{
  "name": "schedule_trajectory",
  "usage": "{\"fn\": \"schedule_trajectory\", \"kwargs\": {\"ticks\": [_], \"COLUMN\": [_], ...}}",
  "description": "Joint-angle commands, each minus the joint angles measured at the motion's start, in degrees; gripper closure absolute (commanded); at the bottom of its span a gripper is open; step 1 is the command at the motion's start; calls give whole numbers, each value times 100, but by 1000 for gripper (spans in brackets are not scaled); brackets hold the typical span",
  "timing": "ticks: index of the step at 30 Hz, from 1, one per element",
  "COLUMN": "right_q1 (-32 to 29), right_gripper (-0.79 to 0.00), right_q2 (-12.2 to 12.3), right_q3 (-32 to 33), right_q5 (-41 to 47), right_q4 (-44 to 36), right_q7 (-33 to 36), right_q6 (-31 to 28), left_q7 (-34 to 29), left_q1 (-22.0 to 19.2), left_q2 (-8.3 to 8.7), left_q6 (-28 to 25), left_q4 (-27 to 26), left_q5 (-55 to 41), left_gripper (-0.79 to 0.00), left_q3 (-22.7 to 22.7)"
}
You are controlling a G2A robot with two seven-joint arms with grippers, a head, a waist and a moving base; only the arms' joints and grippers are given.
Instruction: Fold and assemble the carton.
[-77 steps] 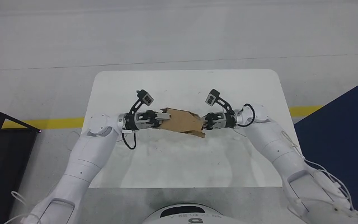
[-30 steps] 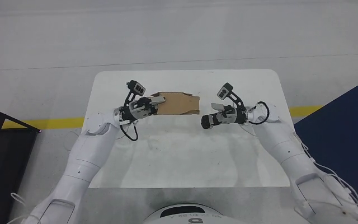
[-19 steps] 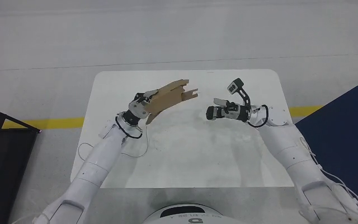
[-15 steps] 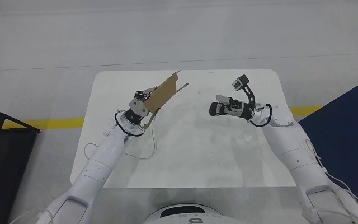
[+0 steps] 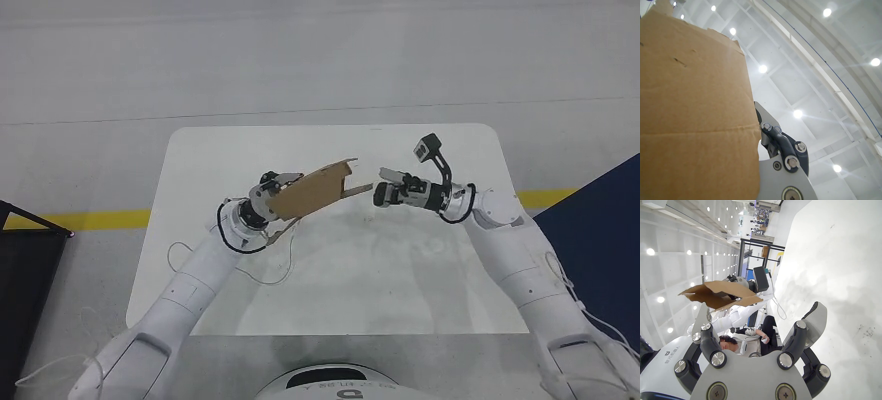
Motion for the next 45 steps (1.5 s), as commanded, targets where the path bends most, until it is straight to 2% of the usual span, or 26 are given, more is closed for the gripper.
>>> {"fn": "schedule_trajectory", "kwargs": {"ticks": [1,6,12,15,20,28,31,36,39,45], "right_q1": [-94,-296,-529,-618,-700,-700,-728,-977,-1201,-1585], "right_gripper": [-785,-785,-785,-785,-785,-785,-785,-785,-785,-785], "right_q2": [4,24,65,83,101,101,103,165,213,286], "right_q3": [-23,30,182,232,295,295,319,608,861,1327], "right_q5": [-186,-287,-294,-296,194,194,78,-557,-723,-1174], "right_q4": [-231,-535,-869,-996,-926,-926,-977,-1462,-1770,-2240], "right_q7": [-146,-281,-285,-246,223,223,30,-614,-831,-1355], "right_q6": [-10,-43,-202,-196,-104,-104,-104,-292,-394,-503], "left_q7": [-29,-219,-261,-311,-311,-252,286,1488,2346,3749], "left_q1": [0,-2,84,74,62,98,365,579,609,592], "left_q2": [-27,-111,-158,-151,-155,-162,-255,-446,-549,-773], "left_q6": [-74,-156,-197,-248,-248,-205,350,1553,2411,3813], "left_q4": [141,248,90,109,108,42,-302,-670,-620,-289], "left_q5": [-23,-269,-795,-681,-721,-800,-2017,-4095,-5257,-6817], "left_gripper": [0,0,0,0,0,0,0,0,0,0], "left_q3": [-7,-17,13,66,39,28,16,314,391,334]}}
